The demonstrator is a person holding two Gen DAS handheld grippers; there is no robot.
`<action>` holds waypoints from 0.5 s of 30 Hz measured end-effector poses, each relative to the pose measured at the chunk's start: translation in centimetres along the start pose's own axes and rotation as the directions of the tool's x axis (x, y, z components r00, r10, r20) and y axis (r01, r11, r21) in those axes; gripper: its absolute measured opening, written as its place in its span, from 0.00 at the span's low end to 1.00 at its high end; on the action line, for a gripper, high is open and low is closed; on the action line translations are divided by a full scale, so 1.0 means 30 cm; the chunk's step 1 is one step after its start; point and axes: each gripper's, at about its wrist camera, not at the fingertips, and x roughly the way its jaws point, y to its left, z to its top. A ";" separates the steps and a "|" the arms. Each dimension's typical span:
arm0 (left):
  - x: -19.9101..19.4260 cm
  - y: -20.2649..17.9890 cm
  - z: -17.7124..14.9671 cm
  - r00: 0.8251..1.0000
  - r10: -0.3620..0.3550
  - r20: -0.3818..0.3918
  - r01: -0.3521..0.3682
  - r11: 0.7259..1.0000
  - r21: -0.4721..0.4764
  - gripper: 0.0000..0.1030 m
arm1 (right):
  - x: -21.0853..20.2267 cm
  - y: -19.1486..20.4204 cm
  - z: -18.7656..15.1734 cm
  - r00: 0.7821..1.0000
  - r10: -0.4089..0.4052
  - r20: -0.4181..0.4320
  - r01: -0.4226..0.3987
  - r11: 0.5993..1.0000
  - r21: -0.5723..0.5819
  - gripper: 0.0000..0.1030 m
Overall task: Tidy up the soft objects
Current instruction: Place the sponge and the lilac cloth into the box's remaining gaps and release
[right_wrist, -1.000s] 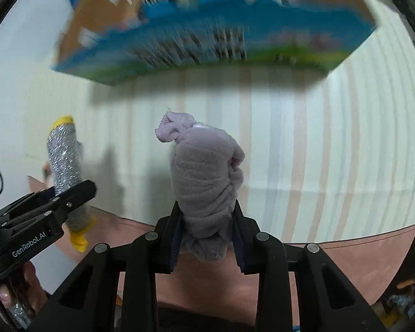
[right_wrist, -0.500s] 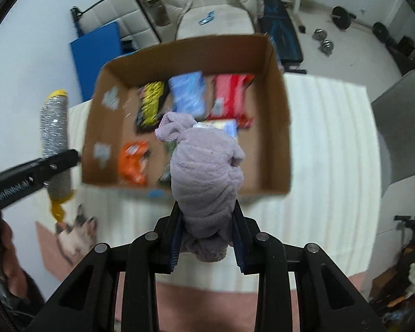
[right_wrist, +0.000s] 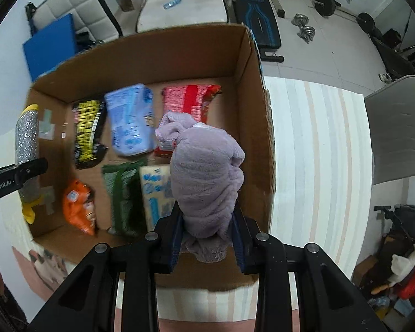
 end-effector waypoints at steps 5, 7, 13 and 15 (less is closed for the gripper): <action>0.073 0.012 0.019 0.999 0.021 -0.031 -0.021 1.000 -0.005 0.41 | 0.059 -0.013 0.046 0.999 -0.021 -0.025 0.021 1.000 0.010 0.32; 0.093 0.021 0.030 0.999 0.019 -0.036 -0.019 1.000 -0.013 0.42 | 0.071 -0.015 0.054 0.999 -0.021 -0.034 0.022 1.000 0.010 0.32; 0.117 0.048 0.048 0.998 0.032 -0.050 -0.035 0.998 -0.061 0.53 | 0.099 -0.002 0.067 0.998 -0.049 -0.045 0.049 0.999 -0.005 0.37; 0.119 0.053 0.047 0.999 0.014 -0.053 -0.017 0.998 -0.067 0.57 | 0.110 0.000 0.068 0.997 -0.047 -0.062 0.047 0.999 0.002 0.50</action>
